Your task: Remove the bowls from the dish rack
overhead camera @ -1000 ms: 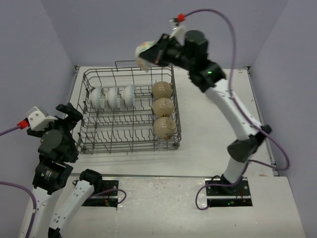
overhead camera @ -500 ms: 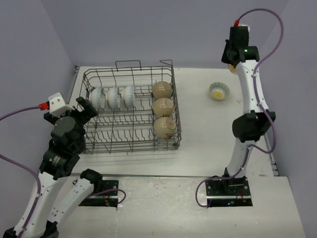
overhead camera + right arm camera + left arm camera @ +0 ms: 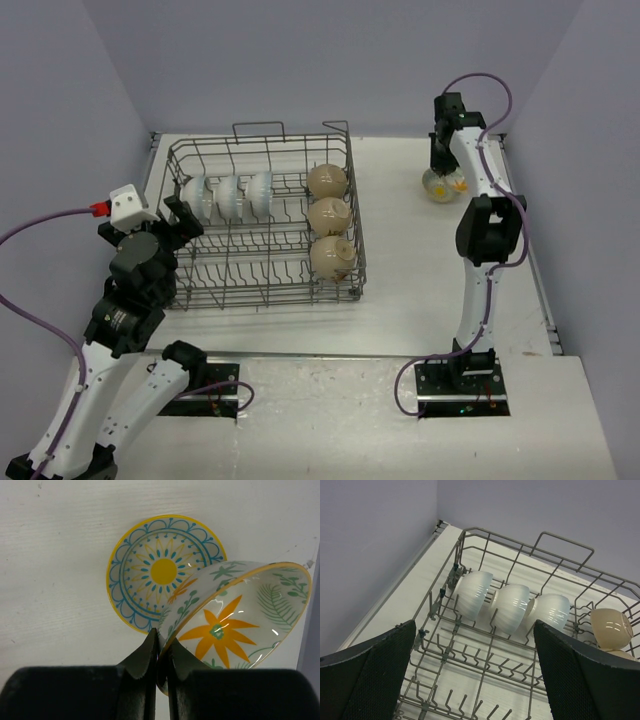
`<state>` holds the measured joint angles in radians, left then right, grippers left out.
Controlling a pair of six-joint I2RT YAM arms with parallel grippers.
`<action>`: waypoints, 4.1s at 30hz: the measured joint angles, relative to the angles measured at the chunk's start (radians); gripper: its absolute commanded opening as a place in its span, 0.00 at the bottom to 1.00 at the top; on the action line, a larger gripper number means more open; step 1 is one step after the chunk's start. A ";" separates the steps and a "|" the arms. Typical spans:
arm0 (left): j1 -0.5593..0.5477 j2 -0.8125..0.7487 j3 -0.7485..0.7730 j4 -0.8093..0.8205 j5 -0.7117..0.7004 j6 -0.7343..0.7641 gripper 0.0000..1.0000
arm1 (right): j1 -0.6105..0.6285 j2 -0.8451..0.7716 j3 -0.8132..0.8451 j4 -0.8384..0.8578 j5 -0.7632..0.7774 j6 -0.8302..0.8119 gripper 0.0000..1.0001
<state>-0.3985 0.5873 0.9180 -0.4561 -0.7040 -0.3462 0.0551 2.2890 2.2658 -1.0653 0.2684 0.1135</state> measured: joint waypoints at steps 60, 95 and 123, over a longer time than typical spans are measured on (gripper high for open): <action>0.078 0.262 0.095 -0.067 0.114 -0.041 1.00 | 0.368 -0.883 -0.557 0.609 -0.410 0.344 0.99; 0.074 0.236 0.267 -0.125 0.064 -0.035 1.00 | 0.623 -0.127 -0.134 0.578 -0.451 0.550 0.80; 0.074 0.194 0.103 -0.072 0.134 -0.008 1.00 | 0.635 0.095 -0.008 0.560 -0.464 0.731 0.65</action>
<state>-0.3241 0.7811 1.0210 -0.5285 -0.5701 -0.3546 0.6899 2.3844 2.2578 -0.5053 -0.1959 0.8448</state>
